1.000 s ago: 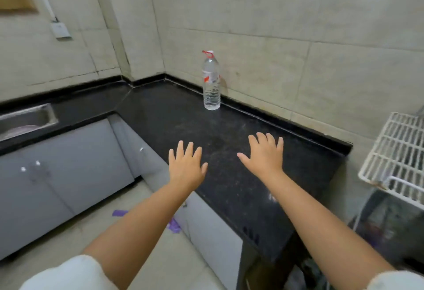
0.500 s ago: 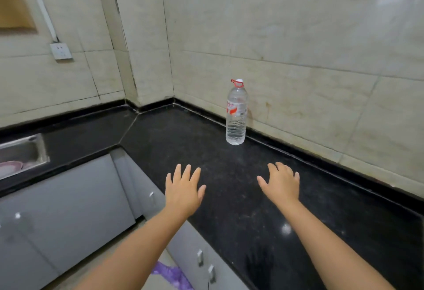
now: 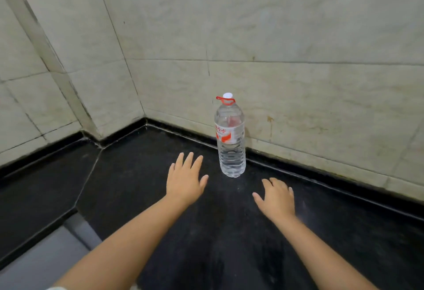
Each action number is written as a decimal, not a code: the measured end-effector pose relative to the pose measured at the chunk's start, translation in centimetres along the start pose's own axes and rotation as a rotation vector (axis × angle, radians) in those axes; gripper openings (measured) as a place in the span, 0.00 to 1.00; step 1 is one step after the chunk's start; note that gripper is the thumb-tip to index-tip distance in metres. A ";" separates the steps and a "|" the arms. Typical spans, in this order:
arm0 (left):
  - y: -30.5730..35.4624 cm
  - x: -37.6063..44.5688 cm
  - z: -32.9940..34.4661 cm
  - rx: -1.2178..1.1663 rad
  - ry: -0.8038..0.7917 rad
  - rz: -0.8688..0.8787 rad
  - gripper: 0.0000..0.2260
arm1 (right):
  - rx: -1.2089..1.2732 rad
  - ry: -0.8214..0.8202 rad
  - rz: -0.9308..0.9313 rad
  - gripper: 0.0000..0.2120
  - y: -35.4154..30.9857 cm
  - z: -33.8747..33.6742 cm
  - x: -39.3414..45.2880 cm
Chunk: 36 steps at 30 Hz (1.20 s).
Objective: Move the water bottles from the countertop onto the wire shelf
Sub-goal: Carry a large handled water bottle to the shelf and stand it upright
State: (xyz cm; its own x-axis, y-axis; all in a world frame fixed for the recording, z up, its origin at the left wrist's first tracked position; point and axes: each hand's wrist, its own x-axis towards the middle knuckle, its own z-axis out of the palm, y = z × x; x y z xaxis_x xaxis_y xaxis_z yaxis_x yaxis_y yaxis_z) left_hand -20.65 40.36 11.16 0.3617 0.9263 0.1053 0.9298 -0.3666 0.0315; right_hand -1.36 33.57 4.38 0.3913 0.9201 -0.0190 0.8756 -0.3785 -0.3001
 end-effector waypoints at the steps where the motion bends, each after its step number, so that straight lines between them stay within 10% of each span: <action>1: -0.1 1.9 -0.4 -0.010 0.028 0.038 0.27 | 0.009 -0.006 0.014 0.26 0.0 0.7 0.7; 7: 0.7 13.7 -3.5 -0.080 0.217 0.368 0.32 | 0.115 0.009 0.174 0.27 0.5 3.1 2.9; 21: 1.0 26.1 -5.4 -0.024 0.069 0.894 0.32 | 0.103 0.026 0.398 0.27 -7.5 5.2 6.8; 27: -2.5 27.2 -4.1 -0.185 0.120 0.883 0.36 | 0.216 0.063 0.416 0.27 -10.7 6.7 11.1; 36: -17.2 23.8 2.2 -0.543 0.287 0.449 0.25 | 1.015 0.147 0.740 0.34 -13.1 9.4 18.2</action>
State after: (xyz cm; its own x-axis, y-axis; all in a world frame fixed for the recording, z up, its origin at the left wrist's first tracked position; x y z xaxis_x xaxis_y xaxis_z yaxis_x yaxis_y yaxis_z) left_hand -27.90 68.90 10.97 0.5963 0.6468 0.4755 0.5071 -0.7627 0.4016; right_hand -8.35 56.19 -1.05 0.7779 0.4773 -0.4087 -0.1509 -0.4894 -0.8589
